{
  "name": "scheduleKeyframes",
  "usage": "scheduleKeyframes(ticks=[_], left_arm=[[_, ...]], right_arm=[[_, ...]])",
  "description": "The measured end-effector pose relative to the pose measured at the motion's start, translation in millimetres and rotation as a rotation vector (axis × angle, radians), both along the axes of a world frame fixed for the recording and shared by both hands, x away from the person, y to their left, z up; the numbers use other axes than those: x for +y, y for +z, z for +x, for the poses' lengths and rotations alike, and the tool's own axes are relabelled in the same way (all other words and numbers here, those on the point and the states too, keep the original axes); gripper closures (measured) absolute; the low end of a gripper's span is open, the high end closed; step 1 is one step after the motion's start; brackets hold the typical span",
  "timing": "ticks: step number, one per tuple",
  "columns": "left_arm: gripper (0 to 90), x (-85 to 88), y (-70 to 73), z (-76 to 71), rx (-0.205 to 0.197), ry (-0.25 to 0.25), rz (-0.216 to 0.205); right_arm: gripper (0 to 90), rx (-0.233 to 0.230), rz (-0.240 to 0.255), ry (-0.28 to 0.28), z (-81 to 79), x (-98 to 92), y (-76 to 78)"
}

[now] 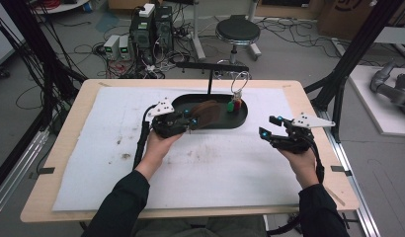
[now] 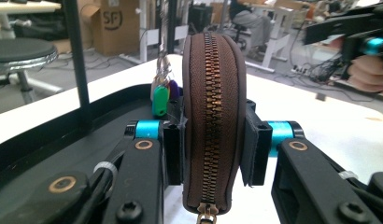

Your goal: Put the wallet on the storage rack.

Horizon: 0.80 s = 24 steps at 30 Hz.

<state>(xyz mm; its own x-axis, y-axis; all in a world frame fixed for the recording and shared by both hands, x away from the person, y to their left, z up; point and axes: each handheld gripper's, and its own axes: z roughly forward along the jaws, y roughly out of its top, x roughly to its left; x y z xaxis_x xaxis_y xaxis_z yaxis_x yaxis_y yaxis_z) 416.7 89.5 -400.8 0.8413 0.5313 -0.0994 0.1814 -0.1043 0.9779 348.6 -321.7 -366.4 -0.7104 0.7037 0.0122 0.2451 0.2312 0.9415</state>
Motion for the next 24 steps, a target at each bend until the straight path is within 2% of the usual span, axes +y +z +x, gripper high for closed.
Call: scheduleKeyframes(ticks=[7, 10, 11, 14, 15, 18, 20, 24], left_arm=[[67.0, -9.0, -11.3, 19.0, 0.031, 0.039, 0.023], [67.0, -12.1, -14.1, 27.0, 0.032, 0.061, 0.007], [67.0, -13.1, -15.2, 30.1, 0.044, 0.063, 0.0], [67.0, -17.1, -21.4, 36.8, 0.045, 0.086, -0.023], [67.0, -18.2, -23.4, 39.5, 0.055, 0.088, -0.027], [67.0, -22.7, -27.4, 46.6, 0.071, 0.098, 0.011], [67.0, -25.9, -29.5, 50.9, 0.085, 0.105, 0.019], [67.0, -31.7, -32.6, 58.0, 0.087, 0.128, 0.035]], right_arm=[[35.8, -0.001, 0.001, 0.001, 0.2, -0.3, -0.1], [35.8, 0.0, -0.002, 0.002, -0.1, 0.4, -0.1], [35.8, -0.001, -0.003, 0.005, 0.2, 0.7, -0.2], [35.8, 0.002, -0.003, 0.005, 0.1, 1.1, -0.3], [35.8, 0.0, -0.003, 0.005, 0.2, 1.0, -0.3], [35.8, 0.0, -0.003, 0.007, 0.2, 0.8, -0.4], [35.8, 0.005, -0.002, 0.007, 0.2, 0.7, -0.4], [35.9, 0.004, -0.002, 0.007, 0.1, 0.4, -0.4]])
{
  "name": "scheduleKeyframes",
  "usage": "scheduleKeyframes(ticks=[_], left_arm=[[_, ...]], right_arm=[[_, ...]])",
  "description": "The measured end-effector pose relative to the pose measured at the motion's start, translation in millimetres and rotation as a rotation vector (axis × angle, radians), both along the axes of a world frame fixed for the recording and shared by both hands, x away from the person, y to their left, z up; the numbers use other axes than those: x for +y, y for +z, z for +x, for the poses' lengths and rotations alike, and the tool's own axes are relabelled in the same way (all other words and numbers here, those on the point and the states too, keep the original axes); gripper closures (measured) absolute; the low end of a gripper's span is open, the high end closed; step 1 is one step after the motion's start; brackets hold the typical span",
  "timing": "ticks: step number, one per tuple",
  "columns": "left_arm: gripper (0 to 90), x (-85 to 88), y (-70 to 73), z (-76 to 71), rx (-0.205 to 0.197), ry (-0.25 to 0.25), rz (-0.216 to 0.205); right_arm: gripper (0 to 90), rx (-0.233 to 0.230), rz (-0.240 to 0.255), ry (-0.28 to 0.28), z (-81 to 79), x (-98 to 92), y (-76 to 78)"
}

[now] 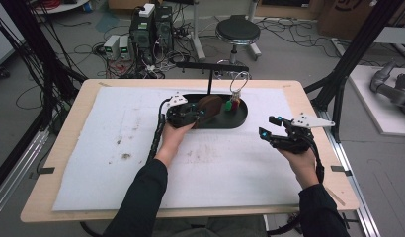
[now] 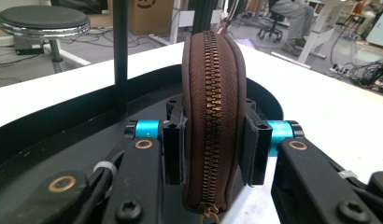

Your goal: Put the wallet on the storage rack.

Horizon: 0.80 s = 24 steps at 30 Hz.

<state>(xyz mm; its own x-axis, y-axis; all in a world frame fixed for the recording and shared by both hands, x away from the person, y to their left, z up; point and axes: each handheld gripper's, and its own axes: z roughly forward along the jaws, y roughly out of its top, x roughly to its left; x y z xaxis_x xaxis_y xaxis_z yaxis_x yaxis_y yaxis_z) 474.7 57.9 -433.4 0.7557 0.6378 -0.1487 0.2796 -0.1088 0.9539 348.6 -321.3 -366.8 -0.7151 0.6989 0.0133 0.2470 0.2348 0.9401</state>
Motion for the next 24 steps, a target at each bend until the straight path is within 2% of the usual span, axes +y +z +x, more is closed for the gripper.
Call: scheduleKeyframes(ticks=[4, 7, 11, 14, 24], left_arm=[[67.0, -2.9, -5.4, 4.4, 0.028, 0.024, 0.026], [66.9, -1.5, -9.5, 6.9, 0.051, 0.035, -0.017], [66.6, -1.3, -11.6, 7.9, 0.041, 0.033, -0.014], [66.0, -1.7, -13.1, 8.2, 0.039, 0.028, 0.012], [64.2, -5.1, -12.4, 6.6, 0.032, 0.03, 0.057]], right_arm=[[35.9, -0.001, 0.0, 0.0, -0.4, 0.1, 0.0], [36.0, -0.002, -0.001, 0.002, -0.6, -0.1, -0.2], [36.0, 0.001, -0.001, 0.005, -0.7, -0.2, -0.5], [36.0, -0.001, -0.003, 0.006, -0.6, -0.2, -0.5], [36.0, -0.001, -0.005, 0.005, -0.7, -1.2, -0.9]])
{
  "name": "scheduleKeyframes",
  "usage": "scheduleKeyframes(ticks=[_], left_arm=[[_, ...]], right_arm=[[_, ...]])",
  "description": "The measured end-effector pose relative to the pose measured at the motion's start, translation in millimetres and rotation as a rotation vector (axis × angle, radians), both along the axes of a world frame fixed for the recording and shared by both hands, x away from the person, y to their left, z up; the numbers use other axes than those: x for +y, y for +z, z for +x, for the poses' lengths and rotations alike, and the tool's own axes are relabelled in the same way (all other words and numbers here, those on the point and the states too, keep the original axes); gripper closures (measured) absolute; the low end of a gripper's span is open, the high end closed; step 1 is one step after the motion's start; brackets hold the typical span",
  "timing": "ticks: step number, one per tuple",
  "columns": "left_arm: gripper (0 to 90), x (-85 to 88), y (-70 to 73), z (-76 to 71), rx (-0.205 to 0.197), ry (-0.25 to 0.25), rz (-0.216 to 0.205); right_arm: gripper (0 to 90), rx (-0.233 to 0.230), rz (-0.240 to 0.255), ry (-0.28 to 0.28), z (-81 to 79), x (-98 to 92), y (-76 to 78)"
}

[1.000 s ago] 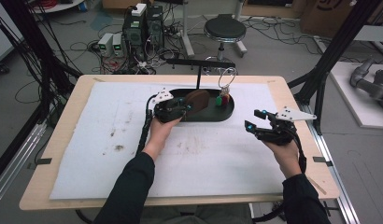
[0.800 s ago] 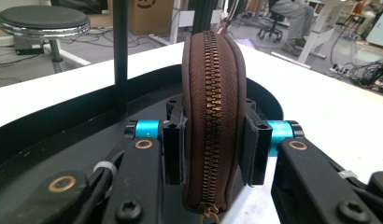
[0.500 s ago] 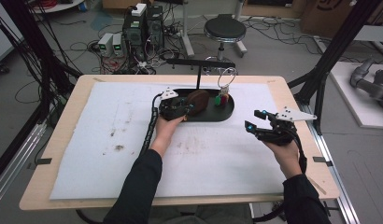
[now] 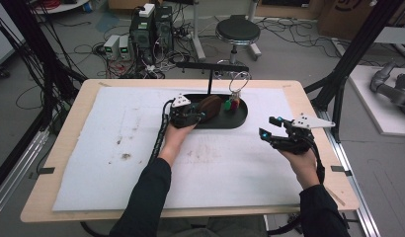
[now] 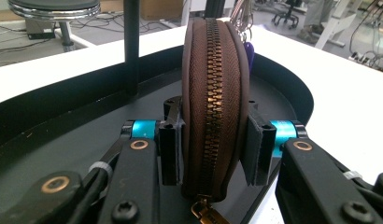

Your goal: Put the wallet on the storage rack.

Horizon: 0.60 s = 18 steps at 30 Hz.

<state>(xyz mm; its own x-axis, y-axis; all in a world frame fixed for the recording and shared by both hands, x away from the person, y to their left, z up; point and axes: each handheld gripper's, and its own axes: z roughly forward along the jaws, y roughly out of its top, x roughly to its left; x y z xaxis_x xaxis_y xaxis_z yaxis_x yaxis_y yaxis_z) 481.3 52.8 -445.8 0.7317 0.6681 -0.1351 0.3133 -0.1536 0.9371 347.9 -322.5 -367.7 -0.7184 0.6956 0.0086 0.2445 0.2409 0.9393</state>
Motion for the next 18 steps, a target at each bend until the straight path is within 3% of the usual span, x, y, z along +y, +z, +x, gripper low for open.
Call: scheduleKeyframes(ticks=[9, 12, 15, 18], left_arm=[[58.6, 1.4, 0.4, -0.2, 0.016, 0.006, 0.002], [44.8, 2.8, 1.9, -0.8, 0.037, 0.045, 0.044], [32.5, 5.5, 9.1, -4.0, 0.03, 0.103, 0.128], [27.5, 12.9, 20.0, -9.0, 0.052, 0.128, 0.133]], right_arm=[[36.0, -0.001, 0.001, -0.002, 0.0, -0.6, 0.0], [36.0, -0.003, 0.001, 0.0, -0.1, -0.8, 0.1], [36.0, -0.002, 0.003, -0.001, -0.3, -1.5, 0.2], [36.1, 0.0, 0.005, -0.004, -0.4, -2.5, 0.2]])
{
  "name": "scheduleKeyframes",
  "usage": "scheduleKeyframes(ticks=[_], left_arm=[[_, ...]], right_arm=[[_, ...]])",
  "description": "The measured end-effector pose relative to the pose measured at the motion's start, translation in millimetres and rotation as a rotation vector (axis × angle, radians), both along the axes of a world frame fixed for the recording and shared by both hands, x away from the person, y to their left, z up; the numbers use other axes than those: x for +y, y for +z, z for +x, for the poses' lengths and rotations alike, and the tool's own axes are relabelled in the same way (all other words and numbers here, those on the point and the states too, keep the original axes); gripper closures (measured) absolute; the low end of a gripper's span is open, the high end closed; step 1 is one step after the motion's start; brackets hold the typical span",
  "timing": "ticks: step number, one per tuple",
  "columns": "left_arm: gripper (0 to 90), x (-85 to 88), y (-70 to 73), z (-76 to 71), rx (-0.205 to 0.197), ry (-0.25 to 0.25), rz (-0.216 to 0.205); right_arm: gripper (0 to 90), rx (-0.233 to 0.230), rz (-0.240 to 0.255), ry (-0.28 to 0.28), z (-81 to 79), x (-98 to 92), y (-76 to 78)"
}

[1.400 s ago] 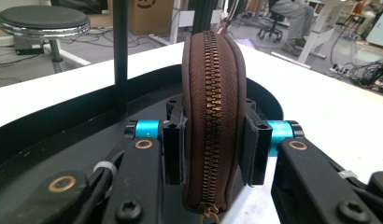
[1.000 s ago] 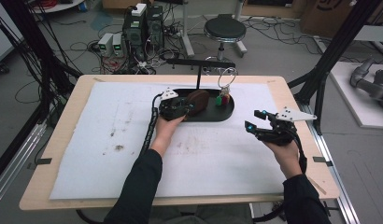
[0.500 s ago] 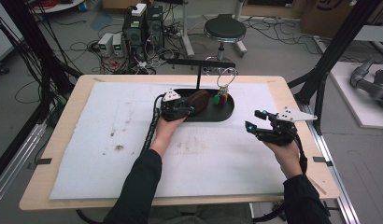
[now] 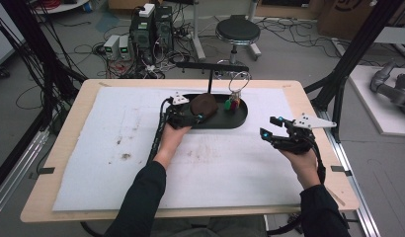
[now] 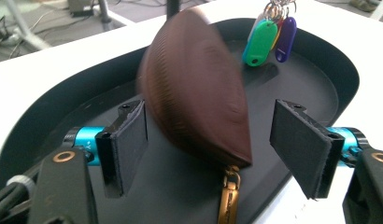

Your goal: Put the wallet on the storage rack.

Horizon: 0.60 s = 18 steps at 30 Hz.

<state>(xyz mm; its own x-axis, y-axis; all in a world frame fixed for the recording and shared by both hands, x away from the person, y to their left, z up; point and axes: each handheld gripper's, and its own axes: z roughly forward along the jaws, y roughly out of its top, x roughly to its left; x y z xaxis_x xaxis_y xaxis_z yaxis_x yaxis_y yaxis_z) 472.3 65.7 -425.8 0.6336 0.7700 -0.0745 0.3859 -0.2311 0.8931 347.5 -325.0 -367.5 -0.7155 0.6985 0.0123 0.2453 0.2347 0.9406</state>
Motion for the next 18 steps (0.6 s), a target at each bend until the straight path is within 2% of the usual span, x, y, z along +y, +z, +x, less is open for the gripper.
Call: scheduleKeyframes(ticks=[2, 8, 18], left_arm=[[27.4, 4.7, 7.9, -6.4, -0.012, 0.005, -0.01], [26.4, 21.4, 29.5, -33.8, -0.051, -0.047, -0.025], [24.2, 64.0, 48.2, -92.2, -0.095, -0.128, -0.063]], right_arm=[[36.0, 0.0, -0.001, 0.001, 0.2, -1.1, -0.2], [36.0, -0.001, 0.005, -0.01, -0.1, -5.0, -0.6], [35.5, -0.001, -0.013, -0.014, -3.0, -5.2, -1.5]])
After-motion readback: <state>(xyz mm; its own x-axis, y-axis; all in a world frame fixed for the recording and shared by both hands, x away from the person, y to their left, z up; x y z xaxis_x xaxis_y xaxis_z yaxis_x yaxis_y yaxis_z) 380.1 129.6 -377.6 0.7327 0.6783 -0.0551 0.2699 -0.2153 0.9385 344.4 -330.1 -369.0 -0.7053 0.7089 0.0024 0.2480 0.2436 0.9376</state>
